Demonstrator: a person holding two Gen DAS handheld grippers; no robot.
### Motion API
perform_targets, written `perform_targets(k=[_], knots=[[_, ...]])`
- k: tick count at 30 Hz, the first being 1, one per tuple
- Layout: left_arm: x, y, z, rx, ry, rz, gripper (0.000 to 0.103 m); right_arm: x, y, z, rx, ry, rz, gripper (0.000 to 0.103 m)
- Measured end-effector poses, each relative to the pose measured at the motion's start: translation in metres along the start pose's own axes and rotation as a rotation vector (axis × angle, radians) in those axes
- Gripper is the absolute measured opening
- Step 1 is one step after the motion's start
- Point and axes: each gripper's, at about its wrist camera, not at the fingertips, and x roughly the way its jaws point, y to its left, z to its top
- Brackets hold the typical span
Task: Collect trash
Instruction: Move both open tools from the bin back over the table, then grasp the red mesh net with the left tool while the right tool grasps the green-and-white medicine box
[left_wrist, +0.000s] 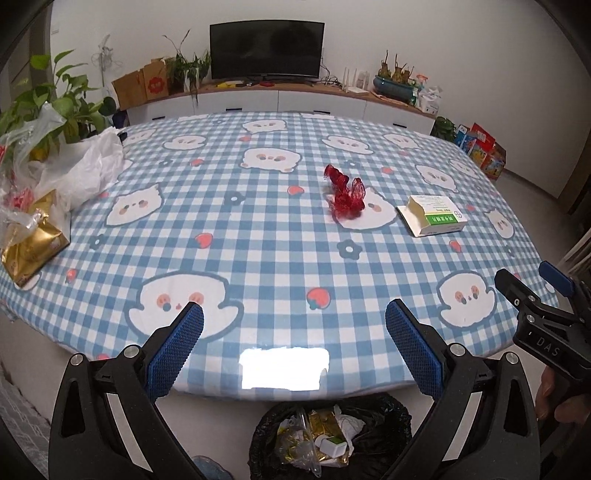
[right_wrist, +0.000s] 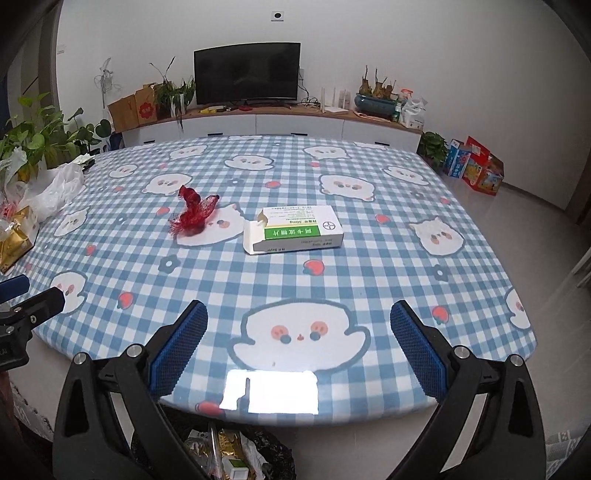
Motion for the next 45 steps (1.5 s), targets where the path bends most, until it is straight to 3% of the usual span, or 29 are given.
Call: perform_targets(k=[13,19,33,35,45], knots=[[0.055,-0.011,0.058,0.014,0.033,0.007,0.097,0.081,-0.017,0.060,0.024,0.114,-0.012,0.095],[0.083,-0.014,0.086,-0.005,0.052,-0.002,0.097,0.118,-0.008,0.081,-0.006,0.192,0.027,0.095],[0.132,-0.022,0.114,-0.007,0.098,0.013,0.097,0.184,-0.001,0.088,0.037,0.344,-0.011,0.095],[0.135,-0.021,0.116,-0.008,0.101,0.013,0.097,0.187,-0.004,0.085,0.050,0.352,0.000,0.089],[0.159,-0.045,0.122,0.008,0.127,0.002,0.097,0.168,-0.027,0.090,0.100,0.282,0.007,0.088]])
